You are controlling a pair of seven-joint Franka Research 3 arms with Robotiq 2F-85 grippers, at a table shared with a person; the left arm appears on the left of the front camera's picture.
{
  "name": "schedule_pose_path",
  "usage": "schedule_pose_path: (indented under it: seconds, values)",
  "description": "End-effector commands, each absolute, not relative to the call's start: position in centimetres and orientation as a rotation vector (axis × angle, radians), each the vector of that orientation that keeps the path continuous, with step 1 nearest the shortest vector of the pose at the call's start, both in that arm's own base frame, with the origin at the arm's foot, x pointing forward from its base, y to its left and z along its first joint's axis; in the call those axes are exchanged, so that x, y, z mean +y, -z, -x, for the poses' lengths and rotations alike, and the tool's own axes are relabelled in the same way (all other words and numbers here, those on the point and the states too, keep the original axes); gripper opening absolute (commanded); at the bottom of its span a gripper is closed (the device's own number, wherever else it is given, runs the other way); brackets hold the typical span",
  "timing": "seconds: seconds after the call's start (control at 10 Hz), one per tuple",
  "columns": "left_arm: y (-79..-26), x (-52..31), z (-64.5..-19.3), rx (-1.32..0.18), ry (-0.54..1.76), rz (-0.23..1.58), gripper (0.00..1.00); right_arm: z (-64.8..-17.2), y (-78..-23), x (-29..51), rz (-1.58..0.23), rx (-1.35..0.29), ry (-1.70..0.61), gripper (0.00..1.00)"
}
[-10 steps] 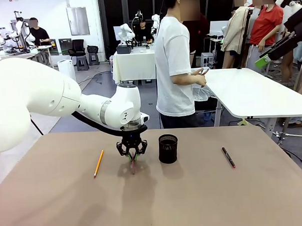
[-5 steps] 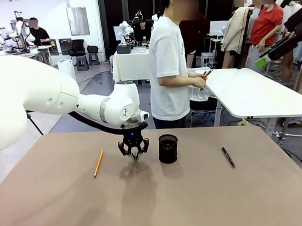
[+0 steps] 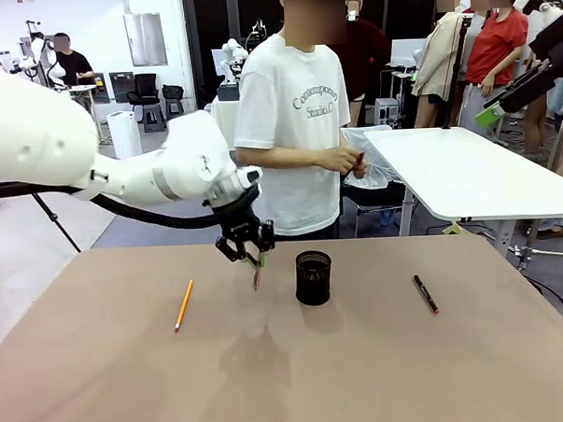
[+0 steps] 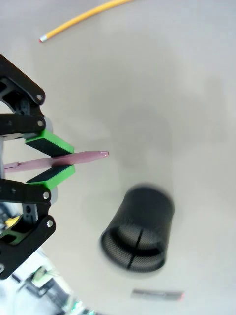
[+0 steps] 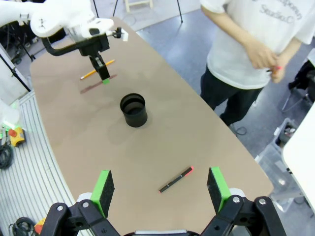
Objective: Place the pens into the pen holder.
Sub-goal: Pick up a writing instrument from the table and place it into the Pen holder.
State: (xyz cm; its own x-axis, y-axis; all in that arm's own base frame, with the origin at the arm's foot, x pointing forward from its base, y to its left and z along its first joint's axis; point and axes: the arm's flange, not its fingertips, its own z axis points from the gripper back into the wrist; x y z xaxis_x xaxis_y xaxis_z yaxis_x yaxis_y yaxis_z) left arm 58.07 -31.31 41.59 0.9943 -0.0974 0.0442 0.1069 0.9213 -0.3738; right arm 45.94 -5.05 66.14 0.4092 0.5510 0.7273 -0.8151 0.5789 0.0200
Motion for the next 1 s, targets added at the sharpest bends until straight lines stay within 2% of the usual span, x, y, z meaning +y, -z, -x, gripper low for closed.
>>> schedule_pose_path:
  seconds: [0.0,0.4,0.7,0.9]
  values:
    - [-42.9,-27.9,-55.7,-0.041,0.292,0.591,0.00,-45.9,-66.3,-5.0,-0.415,-0.753,-0.894,1.00]
    - [-46.6,-23.7,-52.5,-0.296,0.819,0.845,0.00,-45.9,-66.3,-5.0,-0.415,-0.753,-0.894,1.00]
    - [-48.2,-20.5,-49.9,-0.498,1.093,0.866,0.00,-45.9,-66.3,-5.0,-0.415,-0.753,-0.894,1.00]
    - [-48.8,-18.8,-48.1,-0.664,1.146,0.876,0.00,-45.9,-66.3,-5.0,-0.415,-0.753,-0.894,1.00]
